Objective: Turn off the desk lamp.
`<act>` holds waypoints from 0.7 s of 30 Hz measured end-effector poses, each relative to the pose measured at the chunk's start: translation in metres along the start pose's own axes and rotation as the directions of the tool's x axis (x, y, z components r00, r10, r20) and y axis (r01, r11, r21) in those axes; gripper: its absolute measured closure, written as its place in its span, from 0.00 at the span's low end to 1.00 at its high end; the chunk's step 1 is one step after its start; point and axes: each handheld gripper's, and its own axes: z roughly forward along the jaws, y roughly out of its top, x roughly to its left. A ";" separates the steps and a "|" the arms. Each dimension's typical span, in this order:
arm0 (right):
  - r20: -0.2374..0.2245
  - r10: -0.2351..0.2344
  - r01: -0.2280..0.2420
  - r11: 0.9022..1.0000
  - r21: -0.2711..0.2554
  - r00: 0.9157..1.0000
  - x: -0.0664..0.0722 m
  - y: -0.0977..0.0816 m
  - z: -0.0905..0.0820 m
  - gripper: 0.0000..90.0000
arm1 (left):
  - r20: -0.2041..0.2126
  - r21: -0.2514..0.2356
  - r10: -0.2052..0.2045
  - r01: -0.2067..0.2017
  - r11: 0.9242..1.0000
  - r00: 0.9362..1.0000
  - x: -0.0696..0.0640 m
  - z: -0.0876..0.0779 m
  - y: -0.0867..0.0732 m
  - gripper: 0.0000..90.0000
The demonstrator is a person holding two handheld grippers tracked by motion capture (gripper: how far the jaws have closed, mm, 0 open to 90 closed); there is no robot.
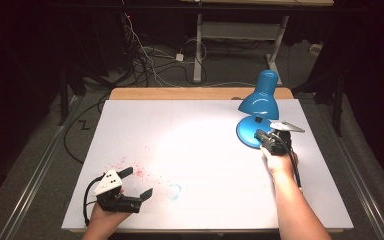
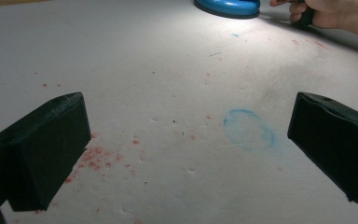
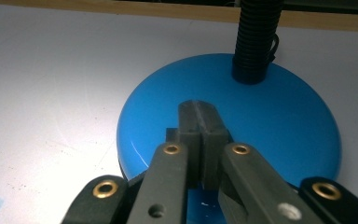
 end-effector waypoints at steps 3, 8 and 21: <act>0.002 -0.021 0.021 1.000 0.012 1.000 0.001 0.003 0.001 1.00 | 0.001 0.001 0.000 0.000 1.000 1.000 0.000 0.000 0.000 0.00; 0.005 -0.021 0.021 1.000 0.017 1.000 0.003 0.003 0.002 1.00 | 0.000 -0.002 0.000 0.000 1.000 1.000 0.000 -0.001 0.000 0.00; 0.025 0.001 -0.001 1.000 0.012 1.000 -0.001 0.001 0.004 1.00 | 0.001 0.001 -0.007 0.007 1.000 1.000 0.001 0.000 -0.001 0.00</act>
